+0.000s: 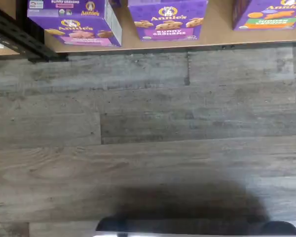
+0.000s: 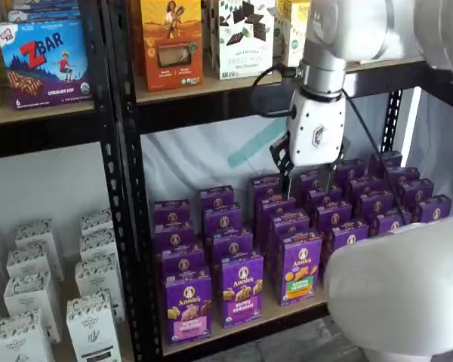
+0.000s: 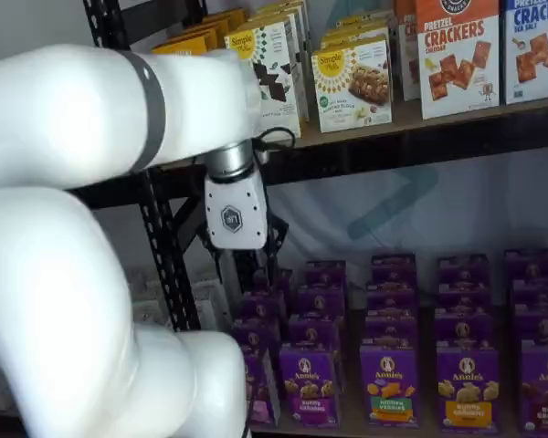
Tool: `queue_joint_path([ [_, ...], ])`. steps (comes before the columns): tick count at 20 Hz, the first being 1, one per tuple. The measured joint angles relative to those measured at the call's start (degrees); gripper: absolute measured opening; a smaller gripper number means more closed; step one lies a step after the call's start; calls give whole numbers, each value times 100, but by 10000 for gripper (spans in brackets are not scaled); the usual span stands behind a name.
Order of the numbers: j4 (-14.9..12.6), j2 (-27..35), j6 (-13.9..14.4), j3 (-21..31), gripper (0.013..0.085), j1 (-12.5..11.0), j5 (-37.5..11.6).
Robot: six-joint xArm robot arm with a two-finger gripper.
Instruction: Pick up the purple box with a pink patch in the middle, on the bottom shelf, the first box from the left
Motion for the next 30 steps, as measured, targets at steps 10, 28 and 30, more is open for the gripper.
queue_joint_path([
  [10,-47,562,258,626,850,316,-1246],
  [28,17,2145,587,1367,850,817,-3441],
  [30,62,2412,596,1401,850,879,-3735],
])
